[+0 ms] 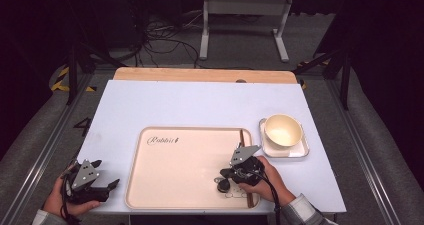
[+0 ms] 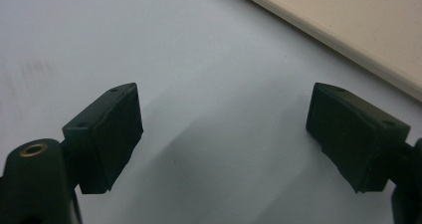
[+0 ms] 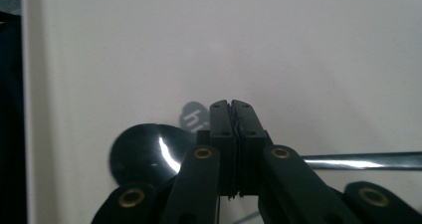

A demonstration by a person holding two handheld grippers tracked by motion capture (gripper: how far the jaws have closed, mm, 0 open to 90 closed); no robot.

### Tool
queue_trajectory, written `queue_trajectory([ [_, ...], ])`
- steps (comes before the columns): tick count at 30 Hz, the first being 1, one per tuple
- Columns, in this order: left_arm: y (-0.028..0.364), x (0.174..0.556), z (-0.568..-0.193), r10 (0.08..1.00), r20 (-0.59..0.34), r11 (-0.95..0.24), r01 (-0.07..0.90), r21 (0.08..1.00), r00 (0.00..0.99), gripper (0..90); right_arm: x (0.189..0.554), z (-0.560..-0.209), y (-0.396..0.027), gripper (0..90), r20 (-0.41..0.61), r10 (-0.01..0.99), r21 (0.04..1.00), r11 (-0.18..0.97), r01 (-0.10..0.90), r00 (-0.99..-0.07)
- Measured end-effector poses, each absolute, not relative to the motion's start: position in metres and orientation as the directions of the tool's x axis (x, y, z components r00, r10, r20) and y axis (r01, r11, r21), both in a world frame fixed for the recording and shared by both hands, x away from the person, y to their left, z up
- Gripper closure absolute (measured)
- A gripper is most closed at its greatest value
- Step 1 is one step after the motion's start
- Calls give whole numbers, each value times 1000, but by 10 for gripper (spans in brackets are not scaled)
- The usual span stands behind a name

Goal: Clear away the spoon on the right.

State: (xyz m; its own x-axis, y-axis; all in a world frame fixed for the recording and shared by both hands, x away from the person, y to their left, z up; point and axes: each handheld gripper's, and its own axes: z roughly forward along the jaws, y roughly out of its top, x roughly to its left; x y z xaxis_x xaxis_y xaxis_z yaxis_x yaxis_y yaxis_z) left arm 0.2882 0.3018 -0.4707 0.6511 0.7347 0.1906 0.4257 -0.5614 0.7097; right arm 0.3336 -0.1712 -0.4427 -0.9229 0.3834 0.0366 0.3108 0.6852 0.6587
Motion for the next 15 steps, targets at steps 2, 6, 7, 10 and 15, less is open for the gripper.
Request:
queue_trajectory([
  [2, 302, 288, -471, 733, 191, -563, 425, 709, 653, 154, 330, -445, -168, 892, 33, 368, 643, 704, 301, -929],
  [6, 302, 288, -471, 733, 193, -564, 425, 708, 652, 154, 328, -445, -173, 878, 33, 368, 637, 709, 303, -929],
  [7, 302, 288, -471, 732, 193, -565, 424, 707, 653, 154, 328, -445, -175, 877, 39, 370, 637, 707, 309, -928],
  [10, 303, 289, -470, 732, 201, -569, 422, 706, 651, 154, 326, -445, -181, 878, 50, 374, 635, 703, 319, -926],
  [15, 302, 288, -470, 735, 194, -563, 427, 707, 649, 153, 322, -444, -189, 876, 56, 380, 632, 702, 327, -923],
])
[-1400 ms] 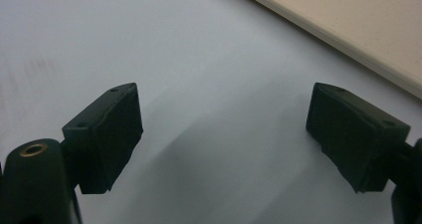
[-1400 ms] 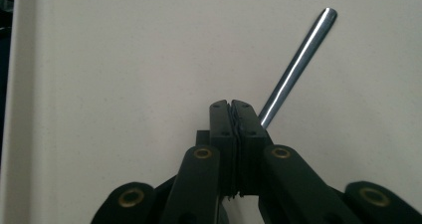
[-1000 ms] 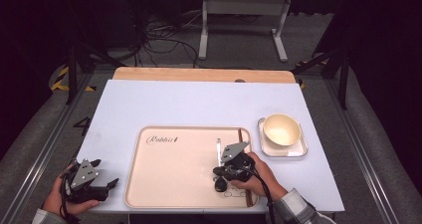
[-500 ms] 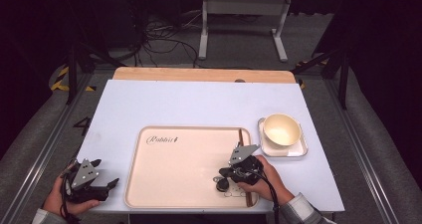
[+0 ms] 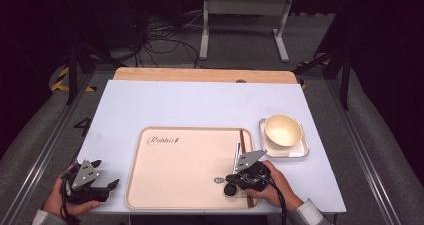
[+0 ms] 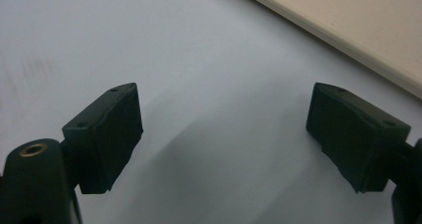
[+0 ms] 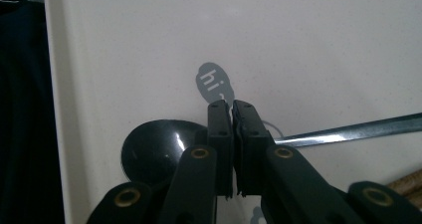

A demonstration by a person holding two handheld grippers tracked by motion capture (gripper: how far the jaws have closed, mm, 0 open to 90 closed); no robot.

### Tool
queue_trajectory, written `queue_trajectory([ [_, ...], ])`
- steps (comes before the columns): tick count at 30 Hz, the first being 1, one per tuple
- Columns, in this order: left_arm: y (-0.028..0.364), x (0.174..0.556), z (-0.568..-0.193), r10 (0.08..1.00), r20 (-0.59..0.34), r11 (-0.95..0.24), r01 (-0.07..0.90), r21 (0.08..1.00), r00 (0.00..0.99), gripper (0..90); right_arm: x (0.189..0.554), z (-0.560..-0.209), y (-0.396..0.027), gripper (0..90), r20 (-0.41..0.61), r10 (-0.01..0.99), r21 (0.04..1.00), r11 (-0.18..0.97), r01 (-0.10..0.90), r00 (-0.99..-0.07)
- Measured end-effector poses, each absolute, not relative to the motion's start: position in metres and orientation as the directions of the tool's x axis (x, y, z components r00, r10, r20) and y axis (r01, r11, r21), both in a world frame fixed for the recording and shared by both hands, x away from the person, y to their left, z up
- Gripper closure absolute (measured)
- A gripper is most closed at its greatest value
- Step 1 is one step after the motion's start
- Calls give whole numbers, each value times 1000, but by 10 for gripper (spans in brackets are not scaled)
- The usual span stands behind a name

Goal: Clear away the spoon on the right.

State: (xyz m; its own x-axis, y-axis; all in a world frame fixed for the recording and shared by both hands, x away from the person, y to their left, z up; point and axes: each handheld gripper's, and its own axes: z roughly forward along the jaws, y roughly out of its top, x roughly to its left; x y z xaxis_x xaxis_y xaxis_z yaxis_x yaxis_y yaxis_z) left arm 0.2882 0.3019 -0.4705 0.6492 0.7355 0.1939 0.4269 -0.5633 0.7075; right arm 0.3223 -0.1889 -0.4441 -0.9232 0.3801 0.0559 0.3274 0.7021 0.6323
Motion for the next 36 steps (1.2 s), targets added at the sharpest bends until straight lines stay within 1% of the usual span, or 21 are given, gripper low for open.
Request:
queue_trajectory([
  [6, 302, 288, -470, 734, 196, -565, 424, 708, 650, 154, 318, -444, -199, 874, 64, 394, 633, 694, 342, -917],
  [9, 303, 288, -469, 739, 190, -553, 420, 720, 646, 154, 317, -441, -205, 826, 43, 436, 659, 664, 354, -899],
  [11, 303, 289, -468, 744, 189, -544, 416, 729, 641, 155, 317, -436, -211, 830, 35, 464, 687, 632, 359, -885],
  [17, 303, 298, -461, 749, 185, -513, 381, 769, 637, 160, 323, -426, -228, 797, 19, 547, 736, 559, 382, -837],
  [21, 304, 306, -459, 749, 182, -503, 367, 782, 637, 163, 325, -421, -238, 770, 7, 572, 756, 533, 379, -820],
  [23, 304, 306, -458, 745, 179, -501, 361, 787, 643, 162, 326, -418, -242, 758, 19, 584, 770, 510, 385, -812],
  [28, 305, 303, -456, 734, 177, -494, 337, 801, 656, 162, 332, -407, -247, 730, -15, 615, 790, 491, 368, -788],
  [35, 297, 310, -456, 711, 183, -511, 320, 798, 679, 162, 340, -390, -265, 646, -36, 684, 820, 436, 370, -729],
  [36, 296, 310, -457, 709, 172, -508, 326, 797, 684, 162, 341, -386, -271, 632, -40, 700, 828, 422, 369, -713],
])
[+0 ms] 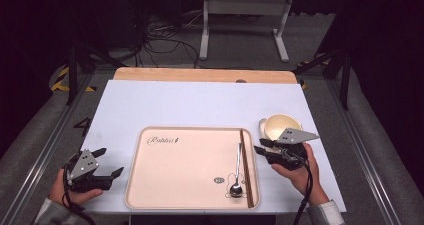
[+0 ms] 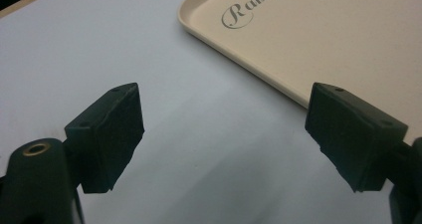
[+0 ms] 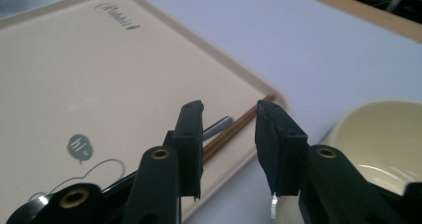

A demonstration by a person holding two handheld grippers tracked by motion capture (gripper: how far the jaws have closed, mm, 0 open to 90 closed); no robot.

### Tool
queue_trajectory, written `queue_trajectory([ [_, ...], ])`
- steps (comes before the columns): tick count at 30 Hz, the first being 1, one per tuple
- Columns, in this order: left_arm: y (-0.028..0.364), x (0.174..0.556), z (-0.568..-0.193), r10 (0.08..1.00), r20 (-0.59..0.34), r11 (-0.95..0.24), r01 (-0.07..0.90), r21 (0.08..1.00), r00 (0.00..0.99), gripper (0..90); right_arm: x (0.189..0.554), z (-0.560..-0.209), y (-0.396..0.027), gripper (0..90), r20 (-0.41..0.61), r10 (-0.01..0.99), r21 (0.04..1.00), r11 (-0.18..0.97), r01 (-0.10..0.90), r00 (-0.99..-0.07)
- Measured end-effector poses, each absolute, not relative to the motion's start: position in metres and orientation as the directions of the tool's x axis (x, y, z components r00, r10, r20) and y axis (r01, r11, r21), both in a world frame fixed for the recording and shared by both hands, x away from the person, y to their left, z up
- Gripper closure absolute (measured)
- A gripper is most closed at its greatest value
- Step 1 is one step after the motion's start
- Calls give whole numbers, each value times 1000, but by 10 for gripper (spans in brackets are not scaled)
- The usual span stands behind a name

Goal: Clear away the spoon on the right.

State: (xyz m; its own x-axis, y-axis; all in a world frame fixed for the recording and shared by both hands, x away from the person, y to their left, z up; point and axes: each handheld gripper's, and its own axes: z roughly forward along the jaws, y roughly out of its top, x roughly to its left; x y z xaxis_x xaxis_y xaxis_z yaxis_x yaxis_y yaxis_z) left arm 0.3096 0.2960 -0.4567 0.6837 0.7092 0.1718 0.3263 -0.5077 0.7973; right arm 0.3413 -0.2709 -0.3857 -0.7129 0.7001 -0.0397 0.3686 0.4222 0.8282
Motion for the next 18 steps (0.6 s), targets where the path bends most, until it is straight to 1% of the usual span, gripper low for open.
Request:
queue_trajectory([
  [2, 295, 309, -458, 700, 169, -516, 328, 791, 694, 162, 344, -379, -280, 591, -55, 736, 837, 402, 371, -675],
  [5, 295, 307, -457, 693, 174, -521, 320, 791, 700, 162, 350, -372, -297, 564, -58, 786, 843, 369, 392, -615],
  [9, 295, 305, -457, 692, 170, -519, 321, 792, 702, 162, 360, -366, -318, 505, -70, 848, 843, 332, 424, -525],
  [12, 295, 304, -459, 686, 167, -531, 330, 780, 708, 162, 371, -367, -330, 422, -82, 872, 817, 336, 469, -482],
  [13, 295, 304, -459, 685, 168, -531, 329, 781, 709, 162, 374, -368, -334, 412, -107, 881, 803, 349, 483, -460],
  [16, 295, 304, -460, 687, 165, -531, 333, 779, 708, 162, 384, -374, -343, 342, -66, 902, 788, 309, 532, -427],
  [18, 295, 305, -461, 685, 164, -536, 338, 774, 710, 162, 389, -377, -347, 316, -80, 916, 781, 303, 547, -394],
])
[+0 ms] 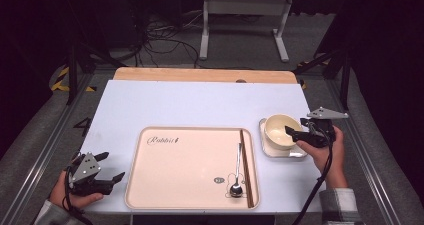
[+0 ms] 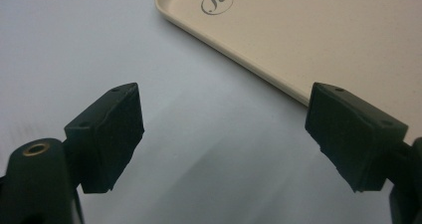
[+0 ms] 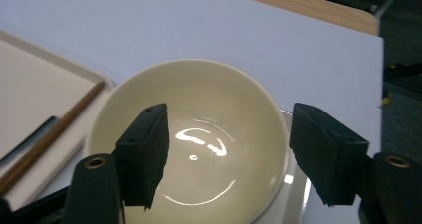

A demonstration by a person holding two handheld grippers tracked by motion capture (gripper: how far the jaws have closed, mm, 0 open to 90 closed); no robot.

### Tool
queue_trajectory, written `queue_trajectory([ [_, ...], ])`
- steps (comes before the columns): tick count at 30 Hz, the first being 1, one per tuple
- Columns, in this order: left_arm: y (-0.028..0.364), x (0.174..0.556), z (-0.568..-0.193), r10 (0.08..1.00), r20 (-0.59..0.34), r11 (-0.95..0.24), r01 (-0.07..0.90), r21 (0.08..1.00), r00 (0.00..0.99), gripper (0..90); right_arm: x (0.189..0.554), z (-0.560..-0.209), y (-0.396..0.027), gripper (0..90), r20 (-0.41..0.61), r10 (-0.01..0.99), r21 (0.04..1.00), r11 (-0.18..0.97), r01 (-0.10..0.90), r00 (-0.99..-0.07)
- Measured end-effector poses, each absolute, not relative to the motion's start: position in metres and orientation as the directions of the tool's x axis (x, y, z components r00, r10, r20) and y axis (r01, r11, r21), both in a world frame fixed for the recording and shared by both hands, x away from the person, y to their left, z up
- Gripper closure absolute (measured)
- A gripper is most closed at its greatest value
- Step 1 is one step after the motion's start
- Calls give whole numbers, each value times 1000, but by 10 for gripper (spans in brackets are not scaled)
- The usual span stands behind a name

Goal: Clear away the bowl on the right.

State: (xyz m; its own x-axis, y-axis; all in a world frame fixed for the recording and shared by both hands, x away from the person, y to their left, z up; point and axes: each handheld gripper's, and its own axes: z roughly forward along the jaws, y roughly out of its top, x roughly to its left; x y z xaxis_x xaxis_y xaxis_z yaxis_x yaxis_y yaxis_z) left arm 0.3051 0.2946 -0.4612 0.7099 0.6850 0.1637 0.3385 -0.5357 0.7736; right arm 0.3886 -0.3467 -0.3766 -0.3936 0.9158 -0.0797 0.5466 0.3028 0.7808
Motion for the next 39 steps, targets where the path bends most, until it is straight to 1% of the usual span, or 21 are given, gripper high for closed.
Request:
queue_trajectory([
  [1, 294, 305, -461, 688, 164, -536, 341, 772, 707, 162, 391, -378, -348, 305, -90, 922, 776, 302, 554, -376],
  [2, 293, 306, -461, 687, 167, -536, 338, 774, 707, 162, 393, -379, -350, 292, -76, 927, 772, 288, 567, -367],
  [4, 293, 306, -461, 685, 173, -544, 339, 767, 708, 162, 400, -383, -354, 275, -18, 933, 766, 244, 594, -360],
  [9, 292, 305, -461, 684, 178, -548, 337, 765, 707, 161, 411, -393, -354, 261, -15, 948, 739, 225, 635, -319],
  [12, 291, 304, -462, 681, 179, -553, 339, 761, 710, 162, 413, -399, -358, 254, 61, 955, 733, 154, 663, -290],
  [16, 287, 306, -462, 674, 205, -575, 330, 748, 709, 167, 415, -407, -363, 259, 107, 955, 711, 120, 693, -276],
  [18, 287, 306, -462, 673, 206, -578, 331, 746, 711, 168, 417, -411, -367, 311, 149, 948, 690, 104, 717, -281],
  [20, 286, 305, -462, 677, 201, -574, 337, 746, 708, 168, 418, -416, -370, 316, 165, 943, 680, 104, 726, -289],
  [23, 286, 304, -462, 681, 211, -577, 337, 744, 701, 173, 419, -421, -376, 361, 202, 937, 667, 82, 740, -286],
  [24, 285, 304, -462, 678, 208, -577, 336, 744, 705, 173, 419, -422, -377, 393, 211, 936, 666, 75, 742, -283],
  [25, 284, 304, -462, 679, 212, -581, 337, 741, 703, 173, 419, -423, -378, 429, 216, 936, 664, 69, 745, -279],
  [26, 284, 304, -462, 679, 212, -581, 337, 741, 703, 174, 419, -423, -378, 429, 216, 936, 664, 69, 745, -279],
  [28, 283, 304, -463, 678, 212, -584, 342, 736, 704, 174, 420, -426, -380, 477, 231, 931, 657, 65, 751, -282],
  [31, 283, 303, -463, 677, 216, -589, 343, 732, 703, 174, 421, -428, -382, 515, 257, 923, 657, 51, 752, -287],
  [32, 283, 303, -463, 678, 218, -590, 343, 731, 702, 174, 421, -428, -381, 553, 254, 922, 659, 57, 750, -293],
  [35, 283, 302, -463, 678, 218, -591, 344, 729, 702, 174, 421, -429, -377, 615, 262, 912, 651, 75, 756, -316],
  [39, 284, 300, -463, 679, 221, -592, 343, 729, 700, 174, 420, -429, -378, 649, 271, 914, 647, 60, 760, -303],
])
